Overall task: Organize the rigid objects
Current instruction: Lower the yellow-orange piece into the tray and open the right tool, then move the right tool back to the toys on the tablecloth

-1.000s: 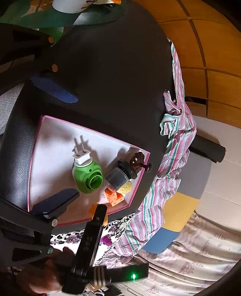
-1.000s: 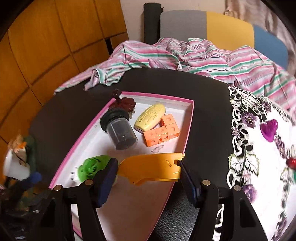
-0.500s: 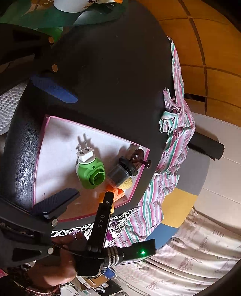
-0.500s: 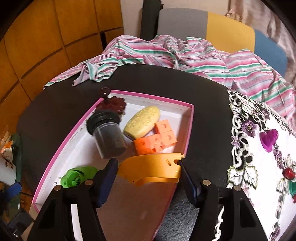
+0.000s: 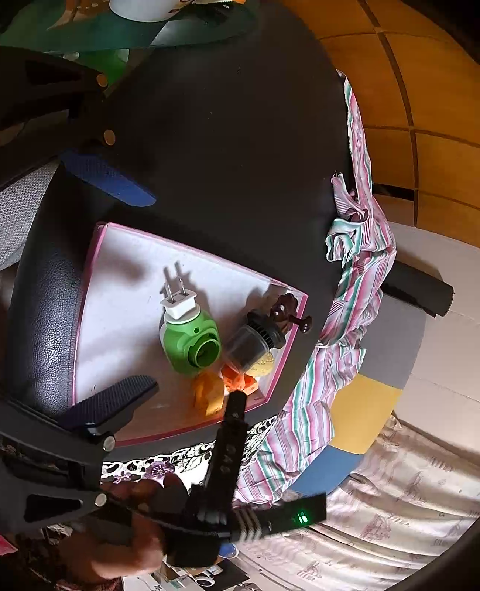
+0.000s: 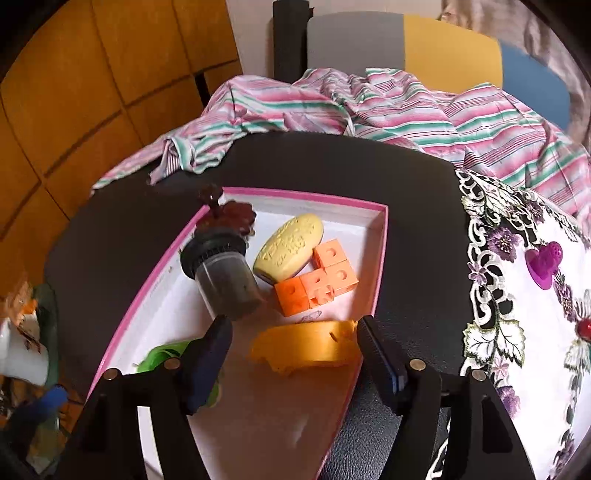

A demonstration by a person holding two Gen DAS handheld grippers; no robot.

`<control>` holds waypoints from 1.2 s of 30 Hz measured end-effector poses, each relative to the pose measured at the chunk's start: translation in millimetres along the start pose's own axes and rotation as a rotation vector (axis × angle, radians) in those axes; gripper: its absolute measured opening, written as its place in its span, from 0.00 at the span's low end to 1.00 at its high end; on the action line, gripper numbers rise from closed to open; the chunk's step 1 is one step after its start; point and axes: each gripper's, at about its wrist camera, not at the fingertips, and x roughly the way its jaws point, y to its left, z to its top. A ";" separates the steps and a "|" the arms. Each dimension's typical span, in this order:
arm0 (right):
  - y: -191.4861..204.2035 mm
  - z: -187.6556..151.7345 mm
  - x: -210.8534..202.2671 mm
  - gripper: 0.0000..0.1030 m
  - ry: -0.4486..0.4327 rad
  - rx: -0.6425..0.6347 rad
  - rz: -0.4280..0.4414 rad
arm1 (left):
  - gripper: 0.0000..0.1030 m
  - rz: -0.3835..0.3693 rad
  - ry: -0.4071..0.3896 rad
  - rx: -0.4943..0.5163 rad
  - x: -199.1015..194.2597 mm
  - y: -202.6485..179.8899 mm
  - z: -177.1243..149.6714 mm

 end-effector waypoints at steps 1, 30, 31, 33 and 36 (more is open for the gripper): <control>-1.5 -0.2 -4.5 0.69 -0.007 0.004 0.001 | 0.91 -0.001 0.003 0.000 0.8 -0.9 -0.3; -143.4 -42.8 -75.5 0.72 0.023 0.180 -0.166 | 0.91 -0.139 0.079 0.287 19.7 -105.2 -15.5; -152.3 -45.2 -76.3 0.72 0.030 0.204 -0.173 | 0.91 -0.151 0.081 0.297 19.8 -109.7 -16.4; -165.7 -48.4 -79.2 0.72 0.034 0.237 -0.180 | 0.91 -0.176 0.080 0.313 19.6 -119.1 -16.7; -185.9 -53.1 -84.4 0.72 0.037 0.276 -0.211 | 0.91 -0.192 0.077 0.335 20.9 -132.5 -17.1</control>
